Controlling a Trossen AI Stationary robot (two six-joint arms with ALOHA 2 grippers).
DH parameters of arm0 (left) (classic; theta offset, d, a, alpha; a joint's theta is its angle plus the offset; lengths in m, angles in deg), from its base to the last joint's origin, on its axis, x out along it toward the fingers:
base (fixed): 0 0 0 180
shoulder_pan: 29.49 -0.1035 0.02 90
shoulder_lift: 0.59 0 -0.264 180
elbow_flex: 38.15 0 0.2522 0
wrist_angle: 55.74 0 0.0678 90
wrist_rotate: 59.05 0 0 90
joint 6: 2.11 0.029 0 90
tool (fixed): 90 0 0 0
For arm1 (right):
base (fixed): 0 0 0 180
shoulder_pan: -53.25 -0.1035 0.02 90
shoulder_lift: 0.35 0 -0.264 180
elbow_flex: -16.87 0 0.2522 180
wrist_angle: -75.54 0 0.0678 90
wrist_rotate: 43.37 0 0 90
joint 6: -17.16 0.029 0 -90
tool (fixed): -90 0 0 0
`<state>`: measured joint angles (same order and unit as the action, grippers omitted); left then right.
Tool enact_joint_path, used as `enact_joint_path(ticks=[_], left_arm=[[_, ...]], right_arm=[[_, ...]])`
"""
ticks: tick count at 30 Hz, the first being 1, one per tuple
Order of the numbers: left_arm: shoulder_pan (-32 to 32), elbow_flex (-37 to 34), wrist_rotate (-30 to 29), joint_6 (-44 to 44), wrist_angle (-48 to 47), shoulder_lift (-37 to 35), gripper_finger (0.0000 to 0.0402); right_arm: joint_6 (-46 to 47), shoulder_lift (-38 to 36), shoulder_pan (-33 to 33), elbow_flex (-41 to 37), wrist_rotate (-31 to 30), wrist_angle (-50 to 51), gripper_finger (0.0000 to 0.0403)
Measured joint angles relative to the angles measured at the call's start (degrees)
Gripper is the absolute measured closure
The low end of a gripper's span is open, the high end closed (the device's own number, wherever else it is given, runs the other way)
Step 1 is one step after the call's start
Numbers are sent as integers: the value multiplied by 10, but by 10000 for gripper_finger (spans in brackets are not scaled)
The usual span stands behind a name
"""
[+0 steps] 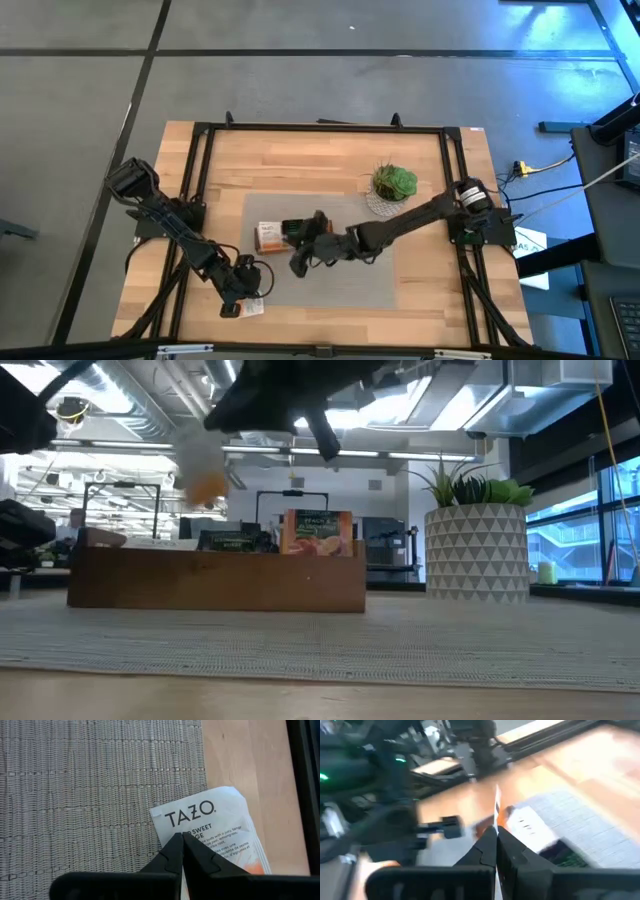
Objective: Pick & Place Tea
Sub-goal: Put the white tea bag into the left section of the wooden organizer
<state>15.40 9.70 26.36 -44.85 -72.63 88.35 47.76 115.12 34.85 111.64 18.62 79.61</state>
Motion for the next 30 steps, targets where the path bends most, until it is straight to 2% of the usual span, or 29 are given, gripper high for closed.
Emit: enact_joint_path(ticks=[2,7,15,25,30], left_arm=[[6,0,-10,0,0,0,398],[11,0,-13,27,0,0,398],[11,-1,-13,35,1,0,398],[12,-1,-15,31,2,0,398],[12,-1,-15,31,3,0,398]], right_arm=[[-40,-4,9,-1,14,0,401],[-103,7,40,0,114,-35,401],[-144,72,79,-1,162,-99,400],[-250,86,85,-2,143,-125,401],[-258,87,85,-1,144,-120,400]])
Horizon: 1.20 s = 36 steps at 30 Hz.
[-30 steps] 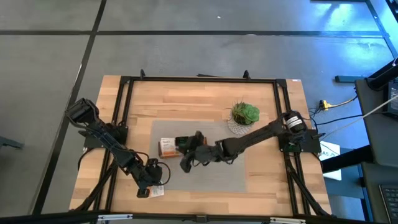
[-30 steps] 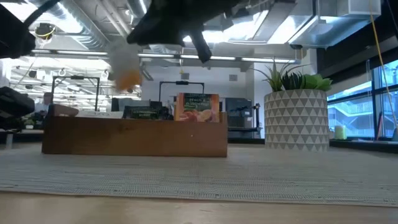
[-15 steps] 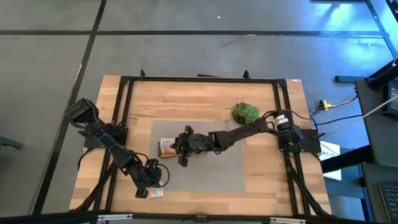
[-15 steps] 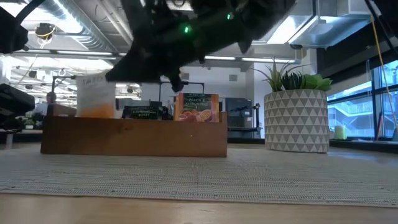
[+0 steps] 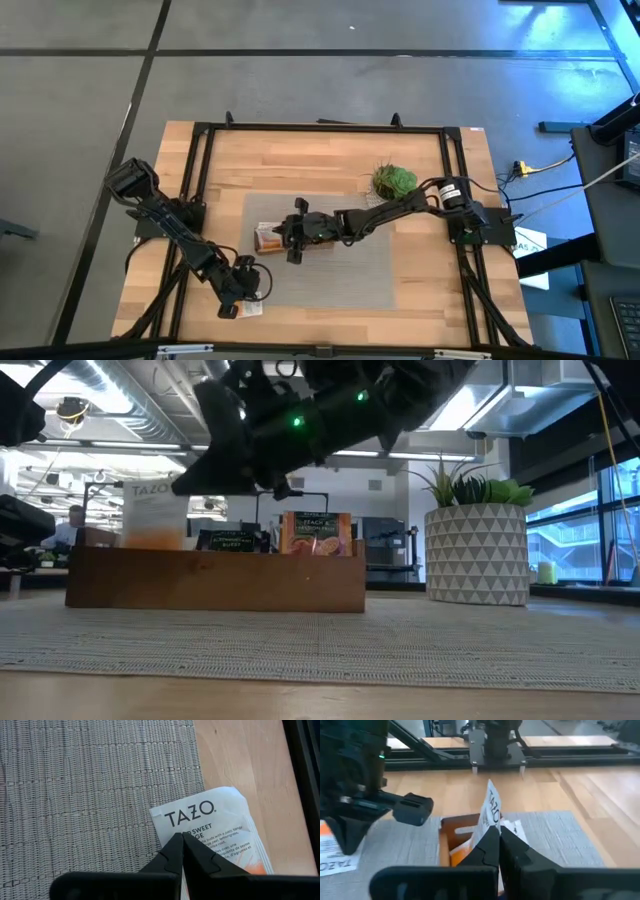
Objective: Pick & Place Tea
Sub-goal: Put the white tea bag into the left section of the wooden organizer
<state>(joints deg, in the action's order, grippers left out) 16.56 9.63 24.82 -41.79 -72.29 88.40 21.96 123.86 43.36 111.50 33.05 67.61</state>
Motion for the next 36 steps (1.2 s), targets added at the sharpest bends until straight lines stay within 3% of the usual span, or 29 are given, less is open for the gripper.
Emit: enact_joint_path(ticks=[13,23,31,36], left_arm=[[0,0,-1,0,2,0,398],[0,0,-1,0,2,0,398],[0,0,-1,0,2,0,398],[0,-1,-1,-1,6,0,398]], right_arm=[[-49,37,-6,0,17,-32,400],[-36,41,-9,0,17,-34,392],[-43,33,-9,0,18,-27,303],[59,-18,-12,0,42,-4,248]])
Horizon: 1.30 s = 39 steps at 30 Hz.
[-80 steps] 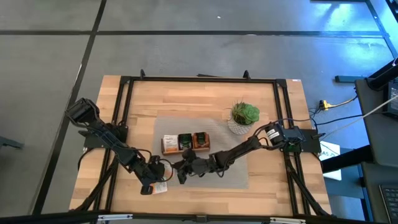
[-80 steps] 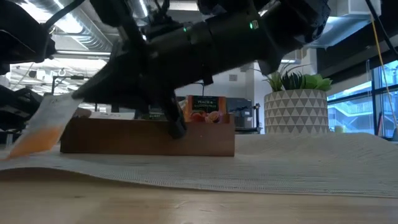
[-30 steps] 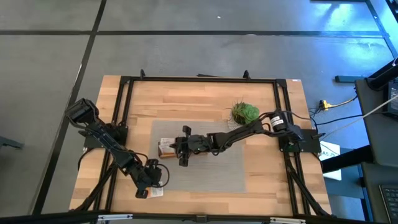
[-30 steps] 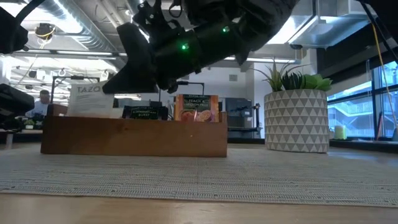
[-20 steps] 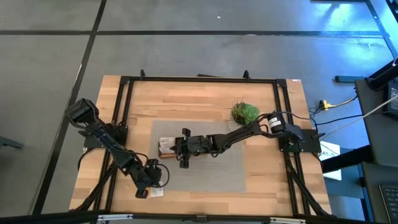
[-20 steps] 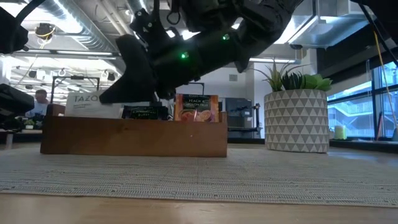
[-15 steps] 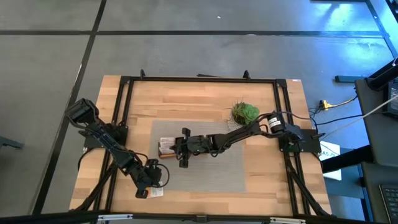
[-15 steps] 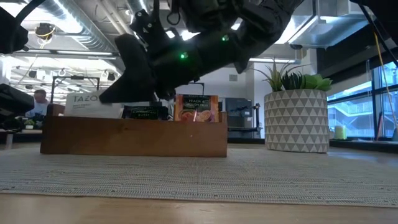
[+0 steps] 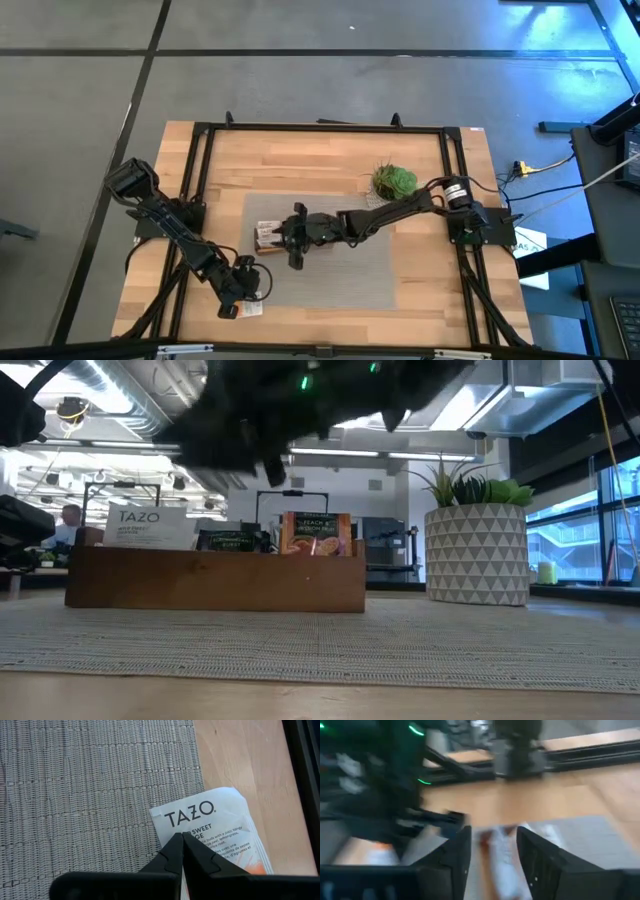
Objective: Pick & Place Tea
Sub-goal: Put the white tea bag into the left section of the wooden organizer
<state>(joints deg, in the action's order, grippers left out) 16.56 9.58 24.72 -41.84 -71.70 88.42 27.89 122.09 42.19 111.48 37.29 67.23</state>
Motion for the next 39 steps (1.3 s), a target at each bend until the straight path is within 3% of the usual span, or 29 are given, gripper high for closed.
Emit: enact_joint_path(ticks=[5,7,16,25,29,35,39], left_arm=[[0,0,-4,15,5,0,398],[1,0,-17,27,6,1,398],[2,0,-55,40,35,-2,399],[4,11,-67,99,122,-3,399],[22,53,-21,89,46,-4,399],[61,144,-44,-20,-222,-4,399],[81,152,-53,-59,-229,2,399]], right_arm=[[84,-21,-29,1,156,-2,224],[112,-20,-53,1,177,-3,221],[128,-13,-144,0,4,11,219],[181,-12,-158,0,-46,23,219],[190,-10,-158,0,-46,29,219],[190,-10,-158,0,-46,26,219],[188,-10,-158,0,-46,29,219]])
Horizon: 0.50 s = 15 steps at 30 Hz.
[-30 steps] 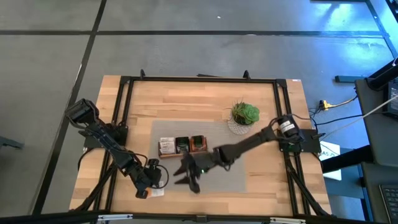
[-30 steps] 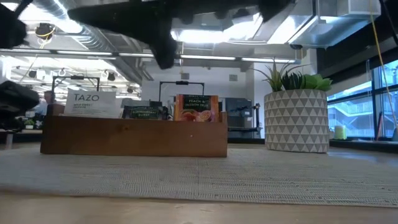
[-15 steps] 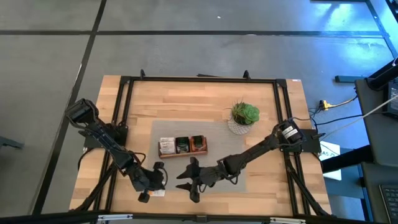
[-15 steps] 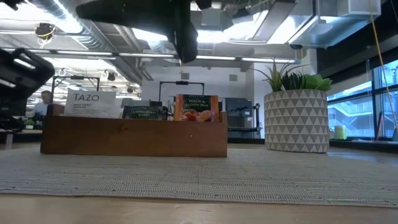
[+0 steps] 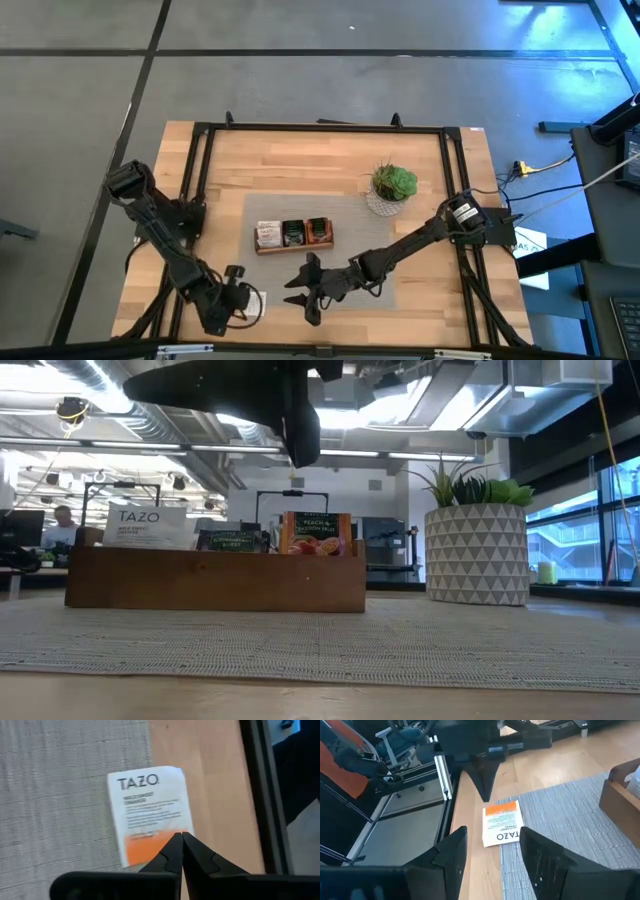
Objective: Pick & Place Tea
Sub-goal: Put the white tea bag into the left section of the wooden organizer
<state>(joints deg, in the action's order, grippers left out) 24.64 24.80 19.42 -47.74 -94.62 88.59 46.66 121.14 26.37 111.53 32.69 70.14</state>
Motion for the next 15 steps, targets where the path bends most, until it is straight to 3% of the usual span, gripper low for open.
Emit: enact_joint_path(ticks=[15], left_arm=[[-6,2,20,-33,42,81,399]], right_arm=[[-13,0,0,0,-1,6,219]])
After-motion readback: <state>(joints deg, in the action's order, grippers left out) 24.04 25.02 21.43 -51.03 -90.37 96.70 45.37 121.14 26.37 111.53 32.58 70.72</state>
